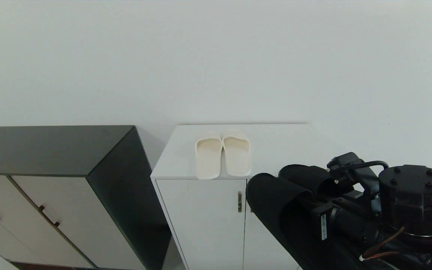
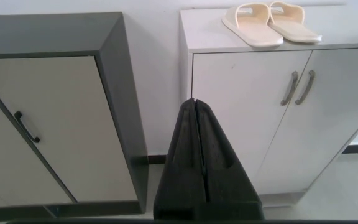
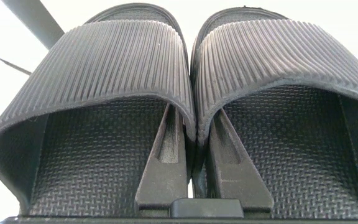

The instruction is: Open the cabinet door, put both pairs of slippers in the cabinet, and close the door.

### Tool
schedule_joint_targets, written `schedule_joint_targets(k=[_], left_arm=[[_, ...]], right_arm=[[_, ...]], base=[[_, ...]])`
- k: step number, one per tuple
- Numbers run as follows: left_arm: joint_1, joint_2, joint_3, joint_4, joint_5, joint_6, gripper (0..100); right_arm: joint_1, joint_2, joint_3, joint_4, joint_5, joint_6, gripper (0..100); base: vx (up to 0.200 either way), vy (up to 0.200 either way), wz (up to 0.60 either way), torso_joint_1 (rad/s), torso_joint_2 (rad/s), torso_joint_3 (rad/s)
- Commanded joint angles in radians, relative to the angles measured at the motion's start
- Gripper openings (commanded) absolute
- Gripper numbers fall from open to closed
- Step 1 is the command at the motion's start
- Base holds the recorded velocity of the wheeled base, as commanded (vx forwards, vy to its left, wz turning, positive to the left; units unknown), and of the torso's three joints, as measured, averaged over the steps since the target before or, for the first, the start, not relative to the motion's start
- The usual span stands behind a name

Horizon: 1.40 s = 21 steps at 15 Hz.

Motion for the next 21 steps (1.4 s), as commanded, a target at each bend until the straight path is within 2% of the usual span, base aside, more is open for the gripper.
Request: schedule_joint_targets(k=[1, 13, 14, 21], left_arm=[[0.0, 0.0, 0.0, 0.0, 0.001, 0.0, 0], [0.0, 0.0, 0.0, 0.0, 0.002, 0.0, 0], [0.0, 0.0, 0.0, 0.0, 0.001, 0.002, 100], [0.0, 0.0, 0.0, 0.0, 0.001, 0.0, 100]], right_arm=[[0.001, 0.002, 0.002, 0.0, 0.001, 0.0, 0], [0.001, 0.01, 0.013, 0.0, -0.001, 0.0, 0], [0.001, 0.01, 0.013, 0.0, 0.001, 0.001, 0], [0.001, 0.008, 0.028, 0.0, -0.001, 0.0, 0]], base=[[0.0, 0.0, 0.0, 0.0, 0.0, 0.0], [0.0, 0.0, 0.0, 0.0, 0.0, 0.0], [0.0, 0.0, 0.0, -0.056, 0.12, 0.061], [0.0, 0.0, 0.0, -0.156, 0.36, 0.192]])
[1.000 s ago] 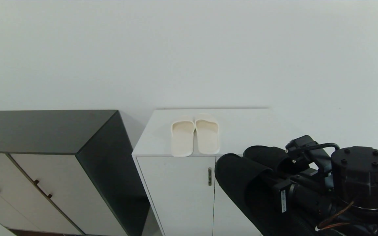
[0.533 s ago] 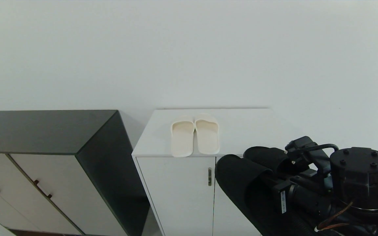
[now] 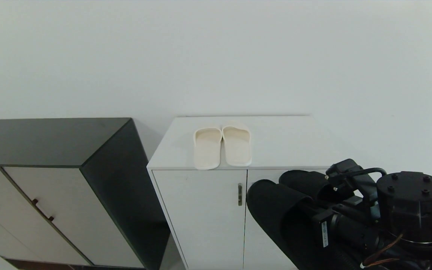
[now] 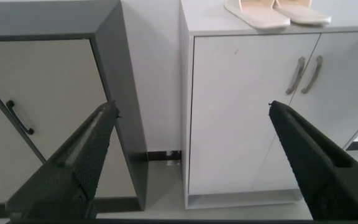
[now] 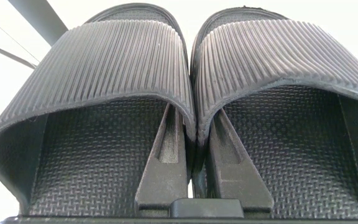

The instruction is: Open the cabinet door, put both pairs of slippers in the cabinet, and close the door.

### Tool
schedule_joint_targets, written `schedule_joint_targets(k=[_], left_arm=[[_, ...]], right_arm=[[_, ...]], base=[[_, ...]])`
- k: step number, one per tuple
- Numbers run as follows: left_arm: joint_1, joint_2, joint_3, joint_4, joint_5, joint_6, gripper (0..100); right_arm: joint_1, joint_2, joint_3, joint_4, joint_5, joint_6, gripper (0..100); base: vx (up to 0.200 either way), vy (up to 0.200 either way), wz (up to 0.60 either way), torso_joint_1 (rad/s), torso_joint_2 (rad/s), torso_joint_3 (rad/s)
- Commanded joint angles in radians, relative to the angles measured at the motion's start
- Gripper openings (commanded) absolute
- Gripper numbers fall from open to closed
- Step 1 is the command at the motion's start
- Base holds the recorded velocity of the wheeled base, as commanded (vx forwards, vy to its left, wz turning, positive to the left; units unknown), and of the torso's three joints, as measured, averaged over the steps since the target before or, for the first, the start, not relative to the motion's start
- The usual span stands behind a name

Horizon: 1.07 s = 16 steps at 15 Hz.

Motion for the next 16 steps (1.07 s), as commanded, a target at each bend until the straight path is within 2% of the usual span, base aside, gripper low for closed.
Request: schedule_joint_targets(k=[1, 16], left_arm=[[0.0, 0.0, 0.0, 0.001, 0.0, 0.0, 100], [0.0, 0.0, 0.0, 0.001, -0.002, 0.003, 100]], right_arm=[[0.0, 0.003, 0.0, 0.0, 0.0, 0.0, 0], [0.022, 0.016, 0.052, -0.02, 0.006, 0.001, 0]], base=[[0.0, 0.0, 0.0, -0.188, 0.43, 0.242], [0.0, 0.0, 0.0, -0.212, 0.53, 0.311]])
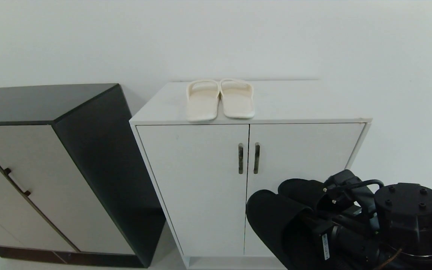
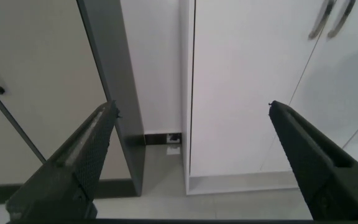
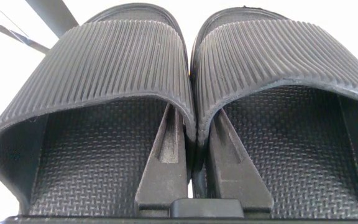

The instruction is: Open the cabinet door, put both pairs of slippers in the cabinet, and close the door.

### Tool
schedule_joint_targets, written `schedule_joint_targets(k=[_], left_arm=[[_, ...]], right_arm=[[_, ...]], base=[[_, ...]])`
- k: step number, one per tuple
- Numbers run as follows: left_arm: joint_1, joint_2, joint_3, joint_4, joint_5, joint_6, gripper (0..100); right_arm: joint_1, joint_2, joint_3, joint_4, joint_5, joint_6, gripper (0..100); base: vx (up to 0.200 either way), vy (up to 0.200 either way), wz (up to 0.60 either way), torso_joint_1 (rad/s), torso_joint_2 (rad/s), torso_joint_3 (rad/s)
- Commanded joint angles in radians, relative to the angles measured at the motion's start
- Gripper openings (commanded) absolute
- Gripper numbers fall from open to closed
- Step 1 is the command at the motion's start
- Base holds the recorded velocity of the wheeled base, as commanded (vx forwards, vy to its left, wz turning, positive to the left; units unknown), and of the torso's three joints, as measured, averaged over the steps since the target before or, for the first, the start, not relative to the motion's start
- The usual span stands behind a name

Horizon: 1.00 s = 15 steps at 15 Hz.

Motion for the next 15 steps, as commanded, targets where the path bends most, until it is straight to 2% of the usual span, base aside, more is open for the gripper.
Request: schedule_joint_targets(k=[1, 3, 6, 11, 12, 13, 14, 15], left_arm=[[0.0, 0.0, 0.0, 0.0, 0.0, 0.001, 100], [-0.003, 0.051, 0.0, 0.0, 0.0, -0.008, 100], [-0.015, 0.055, -0.005, -0.002, -0.003, 0.006, 100], [-0.015, 0.054, -0.005, -0.003, -0.001, 0.007, 100], [-0.015, 0.057, -0.005, -0.003, -0.001, 0.01, 100], [-0.015, 0.092, -0.011, -0.009, -0.001, 0.027, 100], [-0.015, 0.135, -0.075, -0.037, -0.004, 0.012, 100], [-0.021, 0.187, -0.15, -0.051, -0.018, -0.028, 100]], right_arm=[[0.005, 0.006, 0.004, -0.004, 0.0, 0.0, 0], [0.014, 0.003, 0.02, -0.009, 0.0, 0.0, 0], [0.016, -0.004, 0.022, -0.01, -0.001, 0.0, 0], [0.016, 0.013, 0.022, -0.01, 0.0, 0.003, 0], [0.016, 0.015, 0.022, -0.01, 0.0, 0.003, 0], [0.016, 0.016, 0.022, -0.01, 0.0, 0.003, 0], [0.016, 0.016, 0.022, -0.01, 0.0, 0.003, 0], [0.016, 0.015, 0.023, -0.01, 0.0, 0.003, 0]], base=[[0.0, 0.0, 0.0, -0.163, 0.52, 0.325], [0.0, 0.0, 0.0, -0.161, 0.47, 0.315], [0.0, 0.0, 0.0, -0.136, 0.48, 0.318], [0.0, 0.0, 0.0, -0.093, 0.46, 0.356], [0.0, 0.0, 0.0, -0.036, 0.44, 0.383], [0.0, 0.0, 0.0, -0.041, 0.44, 0.393], [0.0, 0.0, 0.0, -0.041, 0.43, 0.403], [0.0, 0.0, 0.0, -0.017, 0.38, 0.373]])
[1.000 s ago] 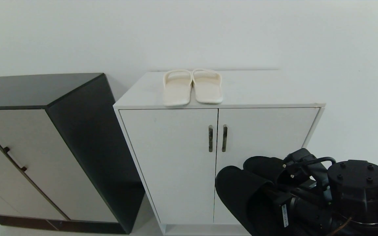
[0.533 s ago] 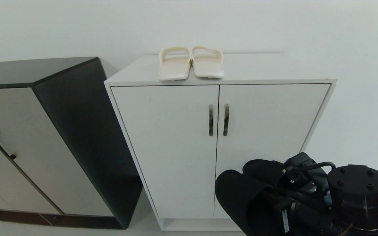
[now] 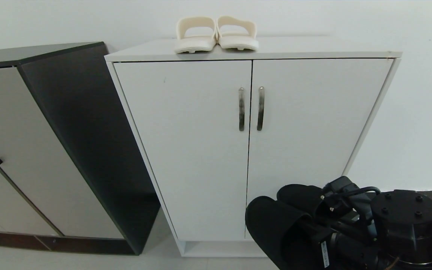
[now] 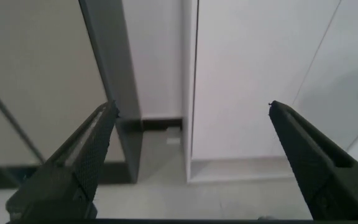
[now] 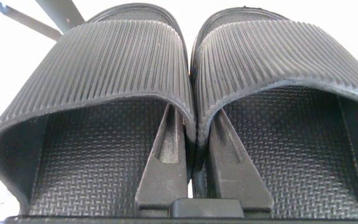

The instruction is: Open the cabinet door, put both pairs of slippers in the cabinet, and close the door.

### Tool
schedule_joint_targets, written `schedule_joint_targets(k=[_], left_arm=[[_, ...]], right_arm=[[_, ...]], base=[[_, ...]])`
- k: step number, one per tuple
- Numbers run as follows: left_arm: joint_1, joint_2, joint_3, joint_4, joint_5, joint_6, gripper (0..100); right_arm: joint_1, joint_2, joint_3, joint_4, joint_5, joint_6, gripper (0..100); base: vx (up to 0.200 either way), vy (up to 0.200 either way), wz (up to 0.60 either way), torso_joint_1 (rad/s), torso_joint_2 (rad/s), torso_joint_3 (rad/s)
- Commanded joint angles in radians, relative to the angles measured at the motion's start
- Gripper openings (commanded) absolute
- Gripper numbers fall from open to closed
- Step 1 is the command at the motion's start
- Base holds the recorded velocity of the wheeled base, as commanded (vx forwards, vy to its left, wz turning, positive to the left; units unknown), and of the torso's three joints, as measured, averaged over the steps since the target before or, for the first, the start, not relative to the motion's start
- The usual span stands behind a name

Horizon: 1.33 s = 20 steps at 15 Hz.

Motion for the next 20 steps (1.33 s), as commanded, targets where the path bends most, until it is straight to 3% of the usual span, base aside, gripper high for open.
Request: schedule_joint_targets(k=[1, 2, 3, 5, 7, 10, 14, 19, 20], left_arm=[[-0.021, 0.303, -0.177, -0.037, -0.098, -0.038, 100], [-0.033, 0.42, -0.188, -0.1, -0.138, -0.035, 100], [-0.082, 0.545, -0.195, -0.226, -0.19, -0.04, 100], [-0.128, 0.722, -0.209, -0.421, -0.21, -0.038, 100], [-0.244, 0.94, -0.281, -0.584, -0.227, -0.043, 100], [-0.42, 1.078, -0.441, -0.617, -0.22, -0.046, 100], [-0.581, 1.251, -0.7, -0.567, -0.217, -0.052, 100], [-0.67, 1.512, -0.967, -0.515, -0.231, -0.058, 100], [-0.672, 1.558, -1.007, -0.513, -0.25, -0.074, 100]], right_arm=[[0.0, 0.002, -0.001, -0.009, 0.0, -0.003, 0], [0.0, 0.002, 0.0, -0.017, -0.002, -0.003, 0], [0.0, -0.001, 0.003, -0.018, -0.002, -0.003, 0], [0.0, -0.004, 0.003, -0.023, -0.002, -0.003, 0], [0.0, -0.003, 0.002, -0.037, 0.003, -0.005, 0], [0.0, -0.006, 0.0, -0.04, 0.012, -0.005, 0], [0.0, -0.003, -0.005, -0.038, 0.029, -0.005, 0], [0.028, 0.001, -0.005, -0.038, 0.034, -0.006, 0], [0.031, 0.004, -0.001, -0.038, 0.035, -0.005, 0]], base=[[0.0, 0.0, 0.0, -0.007, 0.22, 0.217], [0.0, 0.0, 0.0, -0.002, 0.13, 0.124], [0.0, 0.0, 0.0, 0.002, 0.06, 0.032], [0.0, 0.0, 0.0, 0.0, 0.0, 0.0], [0.0, 0.0, 0.0, 0.0, 0.0, 0.0], [0.0, 0.0, 0.0, 0.0, 0.0, 0.0], [0.0, 0.0, 0.0, 0.0, 0.0, 0.0], [0.0, 0.0, 0.0, 0.0, 0.0, 0.0], [0.0, 0.0, 0.0, 0.0, 0.0, 0.0]])
